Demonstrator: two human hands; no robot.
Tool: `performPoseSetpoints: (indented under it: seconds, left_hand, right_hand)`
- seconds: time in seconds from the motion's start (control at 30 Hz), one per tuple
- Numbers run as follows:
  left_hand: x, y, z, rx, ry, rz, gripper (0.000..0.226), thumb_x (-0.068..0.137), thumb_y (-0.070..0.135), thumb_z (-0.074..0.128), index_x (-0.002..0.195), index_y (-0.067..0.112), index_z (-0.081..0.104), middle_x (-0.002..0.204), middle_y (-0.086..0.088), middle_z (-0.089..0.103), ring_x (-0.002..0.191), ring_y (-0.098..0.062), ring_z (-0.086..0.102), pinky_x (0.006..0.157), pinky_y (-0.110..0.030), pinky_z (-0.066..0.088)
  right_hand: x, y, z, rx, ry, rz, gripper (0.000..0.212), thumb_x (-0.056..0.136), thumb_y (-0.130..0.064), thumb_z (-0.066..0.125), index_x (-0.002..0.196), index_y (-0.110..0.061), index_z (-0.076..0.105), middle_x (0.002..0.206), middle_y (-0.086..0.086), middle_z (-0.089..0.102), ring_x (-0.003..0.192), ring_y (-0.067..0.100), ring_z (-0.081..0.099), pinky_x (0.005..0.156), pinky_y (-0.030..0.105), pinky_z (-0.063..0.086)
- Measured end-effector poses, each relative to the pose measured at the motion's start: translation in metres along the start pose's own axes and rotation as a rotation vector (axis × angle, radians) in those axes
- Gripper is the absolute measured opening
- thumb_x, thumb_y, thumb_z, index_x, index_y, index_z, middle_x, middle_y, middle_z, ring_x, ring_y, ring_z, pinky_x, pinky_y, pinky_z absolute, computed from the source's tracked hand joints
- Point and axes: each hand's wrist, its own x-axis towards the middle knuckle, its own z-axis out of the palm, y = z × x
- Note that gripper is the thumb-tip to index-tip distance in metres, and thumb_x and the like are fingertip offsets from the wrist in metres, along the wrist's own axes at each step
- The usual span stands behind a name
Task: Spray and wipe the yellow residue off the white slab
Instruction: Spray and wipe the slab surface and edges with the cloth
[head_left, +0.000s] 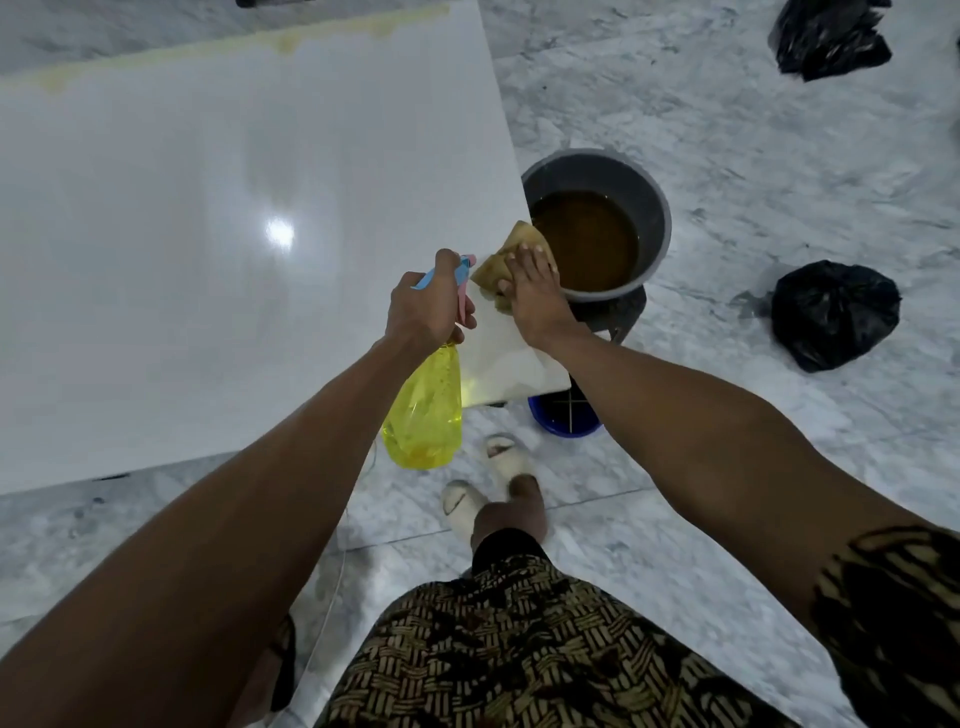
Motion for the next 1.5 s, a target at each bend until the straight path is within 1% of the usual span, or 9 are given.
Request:
performPoseSetpoints:
  seconds: [0.57, 0.67, 0.73, 0.87, 1.0, 1.1, 1.23, 1.33, 1.5]
  left_hand:
    - [-0.123, -0.068, 0.042, 0.002, 0.082, 0.014, 0.057, 0.087, 0.056, 0.044, 0.106, 0.012, 0.074, 0.075, -0.015, 0.073, 0.068, -0.029, 0.071, 0.050, -0.028, 0.050]
    - [-0.148, -0.077, 0.060, -0.018, 0.083, 0.008, 0.065, 0.083, 0.059, 0.044, 0.117, 0.011, 0.074, 0.082, -0.019, 0.073, 0.063, -0.028, 0.066, 0.053, -0.031, 0.052]
    - [-0.165, -0.082, 0.071, -0.022, 0.089, 0.012, 0.055, 0.099, 0.050, 0.043, 0.115, 0.006, 0.073, 0.077, -0.016, 0.070, 0.059, -0.024, 0.062, 0.053, -0.031, 0.052]
    - [-0.196, -0.084, 0.084, -0.065, 0.092, 0.030, 0.051, 0.106, 0.042, 0.043, 0.115, 0.003, 0.074, 0.081, -0.021, 0.069, 0.061, -0.026, 0.063, 0.045, -0.025, 0.049]
    - [-0.217, -0.068, 0.088, -0.107, 0.057, 0.074, 0.045, 0.102, 0.046, 0.043, 0.102, 0.018, 0.078, 0.078, -0.021, 0.070, 0.066, -0.028, 0.065, 0.052, -0.027, 0.049]
    - [-0.217, -0.055, 0.088, -0.110, 0.050, 0.076, 0.059, 0.079, 0.061, 0.045, 0.102, 0.019, 0.079, 0.078, -0.023, 0.073, 0.067, -0.031, 0.065, 0.068, -0.040, 0.051]
    - [-0.203, -0.033, 0.084, -0.046, 0.038, 0.084, 0.077, 0.072, 0.071, 0.045, 0.116, 0.016, 0.077, 0.097, -0.025, 0.074, 0.080, -0.035, 0.069, 0.072, -0.042, 0.057]
    - [-0.180, -0.014, 0.073, 0.021, 0.049, 0.077, 0.061, 0.098, 0.057, 0.046, 0.117, 0.005, 0.071, 0.094, -0.017, 0.067, 0.070, -0.023, 0.061, 0.054, -0.030, 0.049]
    - [-0.137, 0.017, 0.049, 0.081, 0.031, 0.080, 0.059, 0.100, 0.058, 0.046, 0.109, 0.004, 0.068, 0.092, -0.015, 0.065, 0.071, -0.026, 0.060, 0.061, -0.033, 0.049]
  right_hand:
    - [-0.172, 0.006, 0.033, 0.092, -0.106, -0.041, 0.072, 0.103, -0.017, 0.050, 0.158, -0.007, 0.005, 0.166, 0.013, -0.009, 0.153, 0.031, -0.014, 0.122, 0.043, -0.007]
    - [-0.202, 0.008, 0.040, 0.430, -0.252, 0.184, 0.067, 0.104, -0.021, 0.046, 0.159, -0.010, 0.009, 0.167, 0.005, -0.002, 0.153, 0.031, -0.010, 0.124, 0.044, -0.001]
    - [-0.233, 0.010, 0.028, 0.676, -0.417, 0.351, 0.058, 0.104, -0.025, 0.048, 0.155, -0.008, 0.027, 0.161, 0.006, 0.025, 0.152, 0.033, 0.016, 0.121, 0.040, 0.022]
    - [-0.276, 0.017, 0.007, 1.129, -0.407, 0.497, 0.043, 0.108, -0.031, 0.038, 0.137, -0.003, 0.052, 0.136, 0.014, 0.057, 0.105, 0.022, 0.062, 0.087, 0.032, 0.048]
    - [-0.302, 0.034, -0.017, 1.623, -0.311, 0.548, 0.045, 0.105, -0.045, 0.039, 0.115, -0.011, 0.068, 0.110, 0.010, 0.073, 0.100, 0.024, 0.068, 0.093, 0.041, 0.054]
    - [-0.297, 0.044, -0.036, 1.892, -0.218, 0.538, 0.054, 0.104, -0.051, 0.038, 0.137, -0.014, 0.058, 0.134, 0.014, 0.063, 0.124, 0.031, 0.060, 0.109, 0.050, 0.044]
    - [-0.276, 0.040, -0.067, 2.212, -0.210, 0.439, 0.053, 0.103, -0.046, 0.039, 0.142, -0.012, 0.054, 0.140, 0.015, 0.059, 0.128, 0.032, 0.057, 0.099, 0.047, 0.053]
    - [-0.252, 0.023, -0.087, 2.324, -0.203, 0.415, 0.056, 0.102, -0.047, 0.037, 0.141, -0.011, 0.055, 0.141, 0.017, 0.057, 0.132, 0.034, 0.053, 0.104, 0.048, 0.048]
    - [-0.198, -0.007, -0.114, 2.330, -0.143, 0.444, 0.055, 0.100, -0.050, 0.041, 0.137, -0.012, 0.058, 0.134, 0.018, 0.063, 0.129, 0.036, 0.054, 0.113, 0.049, 0.039]
